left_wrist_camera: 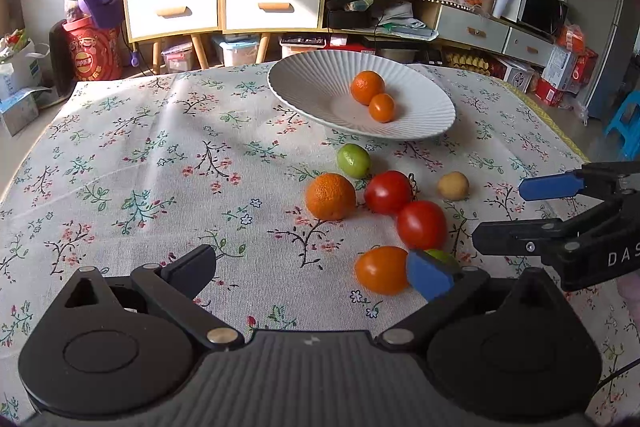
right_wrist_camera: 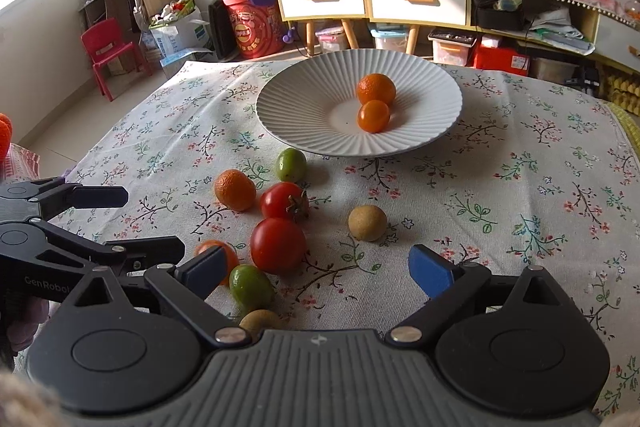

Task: Organize fruits
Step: 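Move both tools back toward the remaining fruits, then grasp the orange tomato with the left tool while the right tool grasps a red tomato, then lower both tomatoes into the white bowl and open both tools, then withdraw both tools from the bowl toward the remaining fruits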

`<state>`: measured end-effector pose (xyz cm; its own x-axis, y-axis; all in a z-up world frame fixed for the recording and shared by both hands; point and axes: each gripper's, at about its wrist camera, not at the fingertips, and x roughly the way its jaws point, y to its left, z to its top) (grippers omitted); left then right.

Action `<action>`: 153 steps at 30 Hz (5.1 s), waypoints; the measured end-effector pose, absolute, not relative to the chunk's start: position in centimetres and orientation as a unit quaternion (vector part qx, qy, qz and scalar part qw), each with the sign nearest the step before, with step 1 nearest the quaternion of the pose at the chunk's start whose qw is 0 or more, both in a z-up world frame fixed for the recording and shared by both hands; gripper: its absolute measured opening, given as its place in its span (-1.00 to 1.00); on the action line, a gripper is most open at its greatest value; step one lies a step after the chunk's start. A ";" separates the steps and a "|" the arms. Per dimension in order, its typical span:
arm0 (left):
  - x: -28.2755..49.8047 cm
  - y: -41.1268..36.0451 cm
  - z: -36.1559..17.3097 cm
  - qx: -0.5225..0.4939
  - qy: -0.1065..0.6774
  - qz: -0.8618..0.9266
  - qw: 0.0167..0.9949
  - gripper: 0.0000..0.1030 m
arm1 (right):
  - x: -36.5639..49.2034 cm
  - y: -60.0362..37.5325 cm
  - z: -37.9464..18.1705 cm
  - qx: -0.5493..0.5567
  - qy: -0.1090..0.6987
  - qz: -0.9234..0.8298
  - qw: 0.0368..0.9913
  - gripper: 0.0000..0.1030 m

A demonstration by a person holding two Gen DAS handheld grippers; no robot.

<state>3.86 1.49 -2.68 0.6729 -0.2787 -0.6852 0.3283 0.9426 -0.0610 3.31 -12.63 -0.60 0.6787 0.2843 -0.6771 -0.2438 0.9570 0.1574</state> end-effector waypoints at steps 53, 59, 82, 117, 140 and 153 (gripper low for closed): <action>3.8 -1.4 -5.0 0.006 0.363 -0.231 0.903 -0.43 | 4.7 -11.4 -2.5 0.101 0.390 0.195 0.894 -0.32; 4.1 -1.2 -4.5 -0.004 0.368 -0.234 0.900 -0.44 | 4.6 -11.3 -2.0 0.099 0.386 0.196 0.896 -0.32; 5.7 -0.5 -1.7 -0.033 0.333 -0.218 0.917 -0.44 | 5.3 -12.4 0.9 0.114 0.334 0.186 0.917 -0.32; 14.1 -4.4 -1.8 0.014 0.315 -0.181 0.932 -0.44 | 11.6 -15.5 0.5 0.109 0.326 0.092 0.935 -0.32; 16.0 -4.9 -2.4 0.051 0.317 -0.176 0.930 -0.40 | 13.0 -14.6 -0.1 0.046 0.338 0.096 0.935 -0.31; 13.7 -3.2 -0.3 0.036 0.311 -0.173 0.934 0.24 | 10.7 -14.8 2.2 0.065 0.321 0.088 0.941 0.08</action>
<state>13.73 -3.20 -0.28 0.7466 -0.3002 -0.5937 0.3451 0.9377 -0.0402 10.75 -14.79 2.19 0.7779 0.2067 -0.5933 -0.1230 0.9762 0.1788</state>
